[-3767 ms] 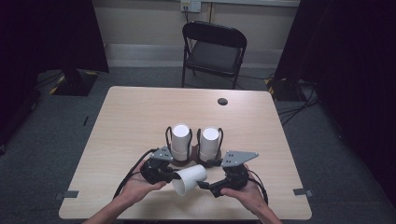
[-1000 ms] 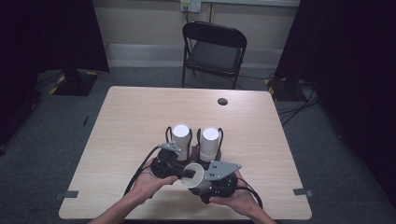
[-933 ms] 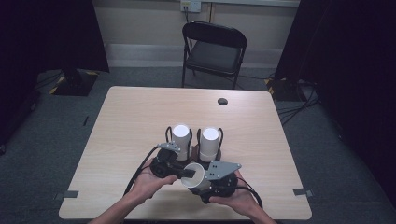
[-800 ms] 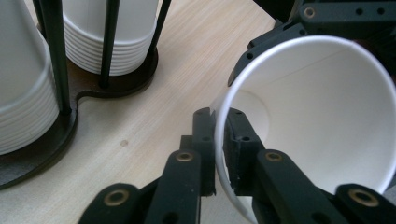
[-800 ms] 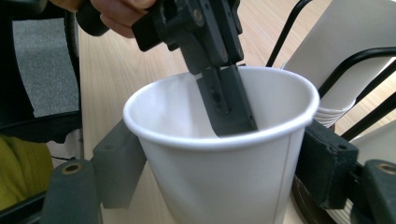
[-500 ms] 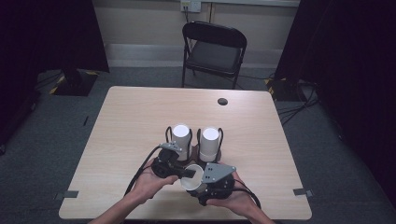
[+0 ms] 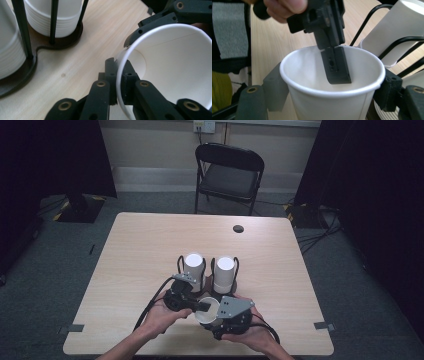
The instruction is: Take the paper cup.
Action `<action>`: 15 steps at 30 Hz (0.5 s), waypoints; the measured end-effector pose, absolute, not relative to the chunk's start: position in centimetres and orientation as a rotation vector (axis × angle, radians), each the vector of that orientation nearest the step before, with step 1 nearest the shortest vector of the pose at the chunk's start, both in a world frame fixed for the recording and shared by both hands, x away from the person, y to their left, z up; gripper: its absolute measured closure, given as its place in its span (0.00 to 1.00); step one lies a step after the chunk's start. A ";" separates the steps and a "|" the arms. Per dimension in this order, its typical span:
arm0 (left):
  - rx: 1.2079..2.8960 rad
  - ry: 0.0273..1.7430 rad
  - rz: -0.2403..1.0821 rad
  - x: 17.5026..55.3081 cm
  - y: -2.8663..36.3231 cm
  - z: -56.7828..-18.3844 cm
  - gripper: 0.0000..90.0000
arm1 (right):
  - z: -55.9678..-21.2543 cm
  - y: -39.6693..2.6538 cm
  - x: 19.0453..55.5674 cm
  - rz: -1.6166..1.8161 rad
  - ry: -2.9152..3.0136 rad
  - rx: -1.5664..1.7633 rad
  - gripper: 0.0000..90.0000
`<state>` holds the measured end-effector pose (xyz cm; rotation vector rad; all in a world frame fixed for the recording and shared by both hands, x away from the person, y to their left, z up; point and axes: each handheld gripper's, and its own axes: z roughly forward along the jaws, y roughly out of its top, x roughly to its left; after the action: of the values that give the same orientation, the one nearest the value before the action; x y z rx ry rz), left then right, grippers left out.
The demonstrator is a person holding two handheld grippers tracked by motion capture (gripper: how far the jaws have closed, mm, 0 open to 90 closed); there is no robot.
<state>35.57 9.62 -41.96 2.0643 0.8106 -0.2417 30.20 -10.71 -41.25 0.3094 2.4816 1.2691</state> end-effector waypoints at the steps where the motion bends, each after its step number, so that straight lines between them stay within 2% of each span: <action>1: 2.064 0.799 -0.232 35.6 9.7 -41.8 0.94 | -41.2 -10.8 30.3 1.283 2.486 0.317 0.29; 5: 2.032 0.788 -0.202 35.5 10.0 -41.5 0.85 | -41.1 -11.2 30.3 1.293 2.475 0.343 0.29; 15: 1.961 0.777 -0.100 35.4 10.8 -41.2 0.70 | -41.0 -12.0 30.8 1.308 2.464 0.423 0.29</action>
<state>35.44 10.80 -41.18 1.9615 0.7765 -0.1005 30.83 -12.02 -40.95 0.4234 2.4635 1.3085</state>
